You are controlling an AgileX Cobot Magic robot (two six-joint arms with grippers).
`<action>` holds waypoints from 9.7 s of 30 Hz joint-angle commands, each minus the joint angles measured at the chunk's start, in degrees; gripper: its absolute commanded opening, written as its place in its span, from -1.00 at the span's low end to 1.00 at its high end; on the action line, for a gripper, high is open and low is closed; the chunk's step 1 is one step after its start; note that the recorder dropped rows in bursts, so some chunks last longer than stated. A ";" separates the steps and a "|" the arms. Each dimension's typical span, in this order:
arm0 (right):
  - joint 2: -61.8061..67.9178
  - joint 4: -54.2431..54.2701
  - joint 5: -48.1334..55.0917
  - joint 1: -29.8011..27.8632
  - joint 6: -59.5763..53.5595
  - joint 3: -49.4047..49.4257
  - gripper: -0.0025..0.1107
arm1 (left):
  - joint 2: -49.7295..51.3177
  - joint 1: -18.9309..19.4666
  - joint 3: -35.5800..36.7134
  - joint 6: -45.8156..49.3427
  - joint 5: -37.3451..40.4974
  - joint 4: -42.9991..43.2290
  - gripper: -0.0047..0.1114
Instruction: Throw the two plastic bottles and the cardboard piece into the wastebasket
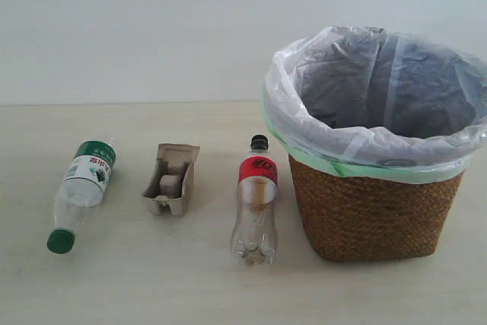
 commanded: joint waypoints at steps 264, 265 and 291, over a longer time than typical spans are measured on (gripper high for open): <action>-0.30 -0.09 -0.51 -0.29 0.00 -0.02 -0.96 | 106.85 -12.51 -78.42 -11.70 14.75 -35.57 -0.85; -0.30 -0.09 -0.51 -0.29 0.00 -0.02 -0.96 | 105.82 -11.40 -78.77 -12.38 14.48 -34.62 -0.85; -0.30 -0.09 -0.51 -0.29 0.00 -0.02 -0.96 | 104.61 -9.57 -107.00 -40.92 41.81 15.43 -0.85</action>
